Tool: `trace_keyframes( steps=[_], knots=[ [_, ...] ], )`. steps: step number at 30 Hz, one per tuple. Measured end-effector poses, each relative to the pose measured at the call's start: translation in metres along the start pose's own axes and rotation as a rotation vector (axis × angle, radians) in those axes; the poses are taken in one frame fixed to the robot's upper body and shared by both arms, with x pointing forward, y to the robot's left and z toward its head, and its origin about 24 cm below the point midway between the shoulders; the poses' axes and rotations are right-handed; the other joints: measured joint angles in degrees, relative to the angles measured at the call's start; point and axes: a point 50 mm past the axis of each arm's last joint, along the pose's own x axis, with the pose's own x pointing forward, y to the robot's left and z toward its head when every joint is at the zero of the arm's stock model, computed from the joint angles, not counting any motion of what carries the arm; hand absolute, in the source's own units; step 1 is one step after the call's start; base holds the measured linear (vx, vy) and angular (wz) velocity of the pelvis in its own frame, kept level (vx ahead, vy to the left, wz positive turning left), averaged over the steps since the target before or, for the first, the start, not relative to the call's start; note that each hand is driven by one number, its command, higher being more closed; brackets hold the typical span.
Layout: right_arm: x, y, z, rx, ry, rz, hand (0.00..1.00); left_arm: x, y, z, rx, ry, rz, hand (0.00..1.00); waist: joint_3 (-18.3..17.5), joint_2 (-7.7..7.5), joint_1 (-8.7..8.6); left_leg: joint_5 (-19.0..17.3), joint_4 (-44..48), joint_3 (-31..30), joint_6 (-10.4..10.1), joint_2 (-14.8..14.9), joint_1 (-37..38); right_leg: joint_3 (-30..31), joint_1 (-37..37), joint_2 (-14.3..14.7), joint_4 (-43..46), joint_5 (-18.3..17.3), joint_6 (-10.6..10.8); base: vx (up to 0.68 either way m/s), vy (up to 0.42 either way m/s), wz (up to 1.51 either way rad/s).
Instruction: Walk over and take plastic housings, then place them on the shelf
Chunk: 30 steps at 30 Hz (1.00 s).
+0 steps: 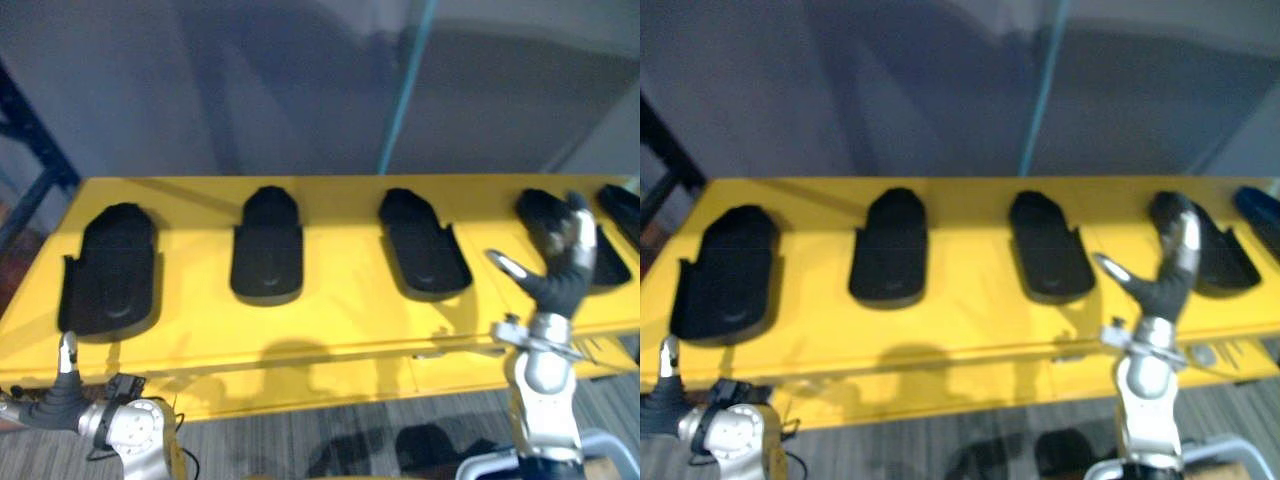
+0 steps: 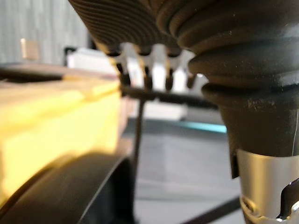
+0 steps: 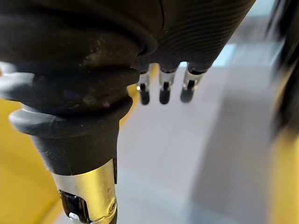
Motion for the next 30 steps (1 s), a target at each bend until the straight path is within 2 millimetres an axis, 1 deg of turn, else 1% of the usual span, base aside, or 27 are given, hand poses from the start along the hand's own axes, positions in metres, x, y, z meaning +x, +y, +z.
trace_keyframes(
  steps=[1, 2, 3, 6, 8, 10, 14, 17, 19, 21, 25, 28, 30],
  knots=[
    [-0.004, -0.006, -0.006, -0.02, 0.029, -0.015, 0.0, 0.001, 0.0, 0.0, -0.002, -0.001, 0.012, 0.0, 0.0, 0.04, -0.52, 0.0, -0.11, 0.31, 0.0, 0.03, 0.25, 0.46, -0.04, 0.09, 0.0, 0.0, 0.0, -0.04, -0.036, -0.31],
    [-0.01, -0.015, -0.016, -0.053, 0.08, -0.033, 0.0, 0.004, 0.002, 0.001, -0.005, -0.007, 0.037, 0.0, 0.06, 0.23, -1.1, 0.0, -0.76, 1.32, 0.0, 0.1, 0.91, 1.16, -0.3, 0.47, -0.01, 0.0, 0.0, -0.07, -0.054, -0.35],
    [-0.017, -0.022, -0.025, -0.083, 0.127, -0.046, 0.0, 0.006, 0.002, 0.002, -0.012, -0.013, 0.057, 0.0, 0.04, 0.28, -1.28, 0.0, -0.76, 1.93, 0.0, 0.09, 0.82, 2.21, -0.98, 0.61, 0.0, 0.01, 0.01, -0.06, -0.048, -0.36],
    [-0.03, -0.031, -0.042, -0.138, 0.218, -0.045, 0.0, 0.011, 0.006, -0.001, 0.005, -0.01, 0.103, 0.0, 0.09, 0.59, -1.79, 0.01, -0.77, 2.86, -0.01, 0.03, 0.75, 3.33, -1.73, 0.68, -0.02, 0.11, 0.17, -0.08, -0.052, -0.21],
    [-0.04, -0.035, -0.058, -0.189, 0.293, -0.034, 0.0, 0.012, 0.01, -0.007, 0.034, 0.002, 0.132, 0.0, -0.07, 0.86, -2.5, 0.02, -0.77, 2.98, -0.03, 0.01, 0.79, 3.55, -1.75, 0.71, -0.01, 0.14, 0.23, -0.06, -0.037, -0.03],
    [-0.05, -0.04, -0.072, -0.221, 0.368, -0.037, 0.0, 0.016, 0.014, -0.011, 0.051, 0.011, 0.162, 0.0, -0.31, 1.25, -2.7, 0.03, -0.76, 3.45, -0.03, 0.01, 0.79, 3.89, -1.96, 0.74, -0.01, 0.22, 0.31, -0.06, -0.035, -0.07],
    [-0.058, -0.048, -0.084, -0.257, 0.429, -0.057, 0.0, 0.025, 0.016, -0.012, 0.084, 0.01, 0.175, 0.0, -0.55, 1.84, -2.88, 0.03, -0.8, 4.4, -0.03, -0.02, 0.72, 4.82, -2.69, 0.78, 0.01, 0.48, 0.34, -0.04, -0.027, -0.12],
    [-0.063, -0.049, -0.089, -0.264, 0.458, -0.057, 0.0, 0.029, 0.014, -0.015, 0.109, 0.01, 0.196, 0.0, -0.59, 1.87, -3.16, 0.03, -0.79, 4.72, -0.04, -0.08, 0.74, 5.18, -2.9, 0.81, 0.01, 0.49, 0.36, -0.02, -0.027, -0.05],
    [-0.065, -0.05, -0.092, -0.268, 0.474, -0.055, 0.0, 0.029, 0.012, -0.021, 0.133, 0.031, 0.204, 0.0, -0.63, 1.8, -3.17, 0.04, -0.79, 5.18, -0.04, -0.09, 0.72, 5.56, -3.22, 0.82, 0.03, 0.56, 0.34, -0.03, -0.029, -0.11],
    [-0.066, -0.049, -0.092, -0.273, 0.474, -0.051, 0.0, 0.029, 0.013, -0.025, 0.149, 0.042, 0.207, 0.0, -0.64, 1.79, -3.2, 0.04, -0.78, 5.73, -0.05, -0.08, 0.71, 6.21, -3.63, 0.88, 0.13, 0.62, 0.29, -0.03, -0.028, -0.12],
    [-0.067, -0.049, -0.093, -0.277, 0.478, -0.049, 0.0, 0.028, 0.012, -0.031, 0.169, 0.061, 0.21, 0.0, -0.64, 1.76, -3.91, 0.04, -0.78, 5.83, -0.05, -0.01, 0.73, 6.46, -3.74, 0.99, 0.14, 0.62, 0.28, -0.02, -0.033, -0.03],
    [-0.067, -0.049, -0.093, -0.278, 0.482, -0.045, 0.0, 0.032, 0.006, -0.029, 0.159, 0.052, 0.204, 0.0, -0.63, 1.75, -3.97, 0.08, -0.77, 5.91, -0.11, 0.11, 0.73, 6.66, -3.84, 1.13, 0.14, 0.61, 0.27, -0.04, -0.041, -0.03],
    [-0.068, -0.049, -0.094, -0.278, 0.483, -0.043, 0.0, 0.038, 0.003, -0.029, 0.163, 0.057, 0.208, 0.0, -0.61, 1.71, -4.03, 0.11, -0.77, 6.15, -0.17, 0.29, 0.65, 6.93, -4.16, 1.31, 0.27, 0.59, 0.23, -0.04, -0.042, -0.05]
  ],
)
